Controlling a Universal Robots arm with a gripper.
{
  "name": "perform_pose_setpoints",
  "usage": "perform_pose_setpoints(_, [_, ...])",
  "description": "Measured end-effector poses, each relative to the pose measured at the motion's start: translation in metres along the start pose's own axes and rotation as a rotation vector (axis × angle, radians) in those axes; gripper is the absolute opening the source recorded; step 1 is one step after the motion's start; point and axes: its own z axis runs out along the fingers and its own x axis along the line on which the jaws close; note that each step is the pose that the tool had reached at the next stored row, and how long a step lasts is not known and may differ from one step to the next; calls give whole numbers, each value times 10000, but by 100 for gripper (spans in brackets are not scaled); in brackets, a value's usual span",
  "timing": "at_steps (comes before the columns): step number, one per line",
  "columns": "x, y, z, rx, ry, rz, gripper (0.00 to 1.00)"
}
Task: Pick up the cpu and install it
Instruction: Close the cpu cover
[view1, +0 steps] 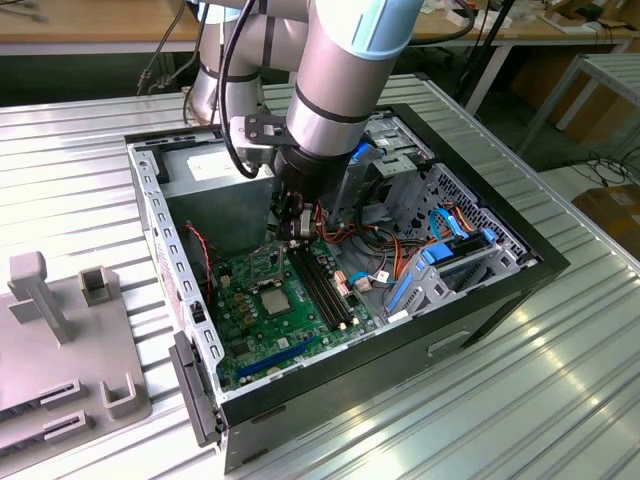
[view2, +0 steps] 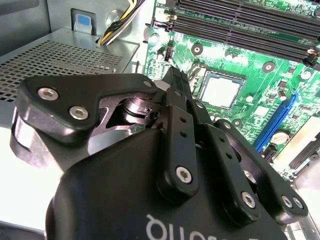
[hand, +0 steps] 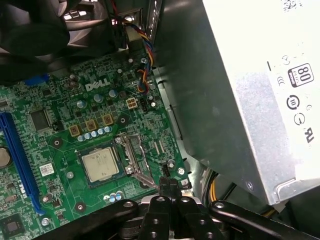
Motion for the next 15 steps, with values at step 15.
perform_pose_setpoints(15, [-1,0,-4,-35,27,-454,11])
